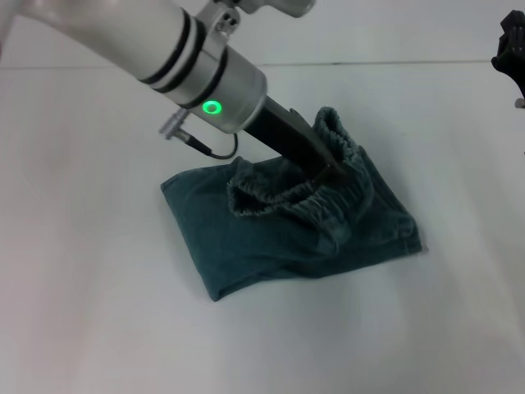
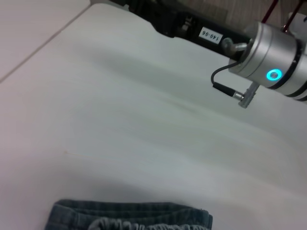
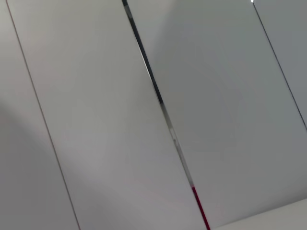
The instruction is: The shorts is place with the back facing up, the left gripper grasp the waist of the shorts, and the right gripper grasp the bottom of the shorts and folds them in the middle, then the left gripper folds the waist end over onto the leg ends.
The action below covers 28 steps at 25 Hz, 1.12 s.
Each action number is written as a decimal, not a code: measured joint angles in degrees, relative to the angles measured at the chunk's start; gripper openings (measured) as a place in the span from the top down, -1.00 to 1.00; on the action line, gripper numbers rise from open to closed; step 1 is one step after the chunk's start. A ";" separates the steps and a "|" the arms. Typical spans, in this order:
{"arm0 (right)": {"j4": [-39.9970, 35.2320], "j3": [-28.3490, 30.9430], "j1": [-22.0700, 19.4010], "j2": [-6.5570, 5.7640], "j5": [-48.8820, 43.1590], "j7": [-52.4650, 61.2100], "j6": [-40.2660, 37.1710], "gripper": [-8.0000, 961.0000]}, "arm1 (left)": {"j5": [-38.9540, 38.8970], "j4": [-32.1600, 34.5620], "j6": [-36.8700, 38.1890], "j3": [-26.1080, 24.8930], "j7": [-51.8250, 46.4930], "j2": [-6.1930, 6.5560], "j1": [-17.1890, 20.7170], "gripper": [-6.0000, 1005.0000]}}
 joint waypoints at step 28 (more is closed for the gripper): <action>-6.05 -17.70 1.27 -1.45 -0.62 17.57 -2.13 0.81 | -15.46 7.88 -5.32 0.99 2.42 -0.32 13.38 -0.64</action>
